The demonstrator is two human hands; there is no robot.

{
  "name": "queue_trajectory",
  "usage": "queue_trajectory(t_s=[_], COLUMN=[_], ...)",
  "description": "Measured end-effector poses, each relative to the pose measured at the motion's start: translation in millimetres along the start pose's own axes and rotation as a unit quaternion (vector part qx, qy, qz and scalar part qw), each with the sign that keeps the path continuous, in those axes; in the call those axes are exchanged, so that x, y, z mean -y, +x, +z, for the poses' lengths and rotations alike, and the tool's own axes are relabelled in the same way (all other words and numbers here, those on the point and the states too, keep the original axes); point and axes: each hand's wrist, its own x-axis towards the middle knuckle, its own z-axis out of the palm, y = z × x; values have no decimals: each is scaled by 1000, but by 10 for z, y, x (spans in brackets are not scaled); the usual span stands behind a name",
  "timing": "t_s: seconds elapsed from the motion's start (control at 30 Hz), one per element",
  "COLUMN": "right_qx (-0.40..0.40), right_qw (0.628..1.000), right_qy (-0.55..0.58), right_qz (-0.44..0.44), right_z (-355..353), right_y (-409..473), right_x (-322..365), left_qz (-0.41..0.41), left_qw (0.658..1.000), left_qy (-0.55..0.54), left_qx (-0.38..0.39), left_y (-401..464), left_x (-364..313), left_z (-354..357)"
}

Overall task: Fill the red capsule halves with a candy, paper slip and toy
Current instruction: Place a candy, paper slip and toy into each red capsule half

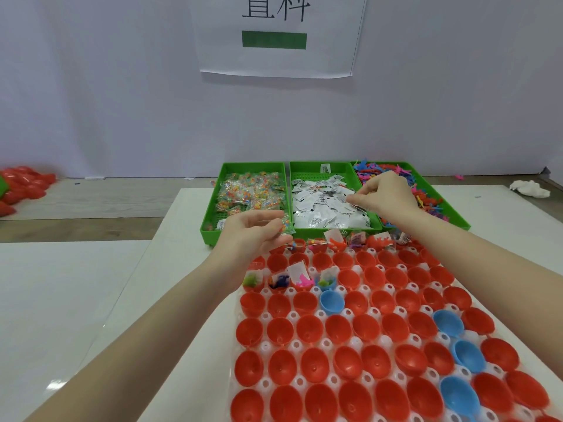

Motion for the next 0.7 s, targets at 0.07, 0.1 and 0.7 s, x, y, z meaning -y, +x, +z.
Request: queue_trajectory(t_s=[0.07, 0.1, 0.7], right_qx=[-18, -19, 50], right_qw=[996, 988, 869], right_qy=[81, 149, 489], right_qz=[13, 30, 57], right_z=[-16, -39, -210], right_y=[-35, -70, -1051], right_x=[67, 135, 712], left_qz=[4, 8, 149], left_qw=[1000, 999, 985], left_qy=[-23, -40, -65], left_qx=[-1, -1, 65], left_y=[-5, -11, -433], left_x=[5, 9, -43], left_z=[7, 19, 627])
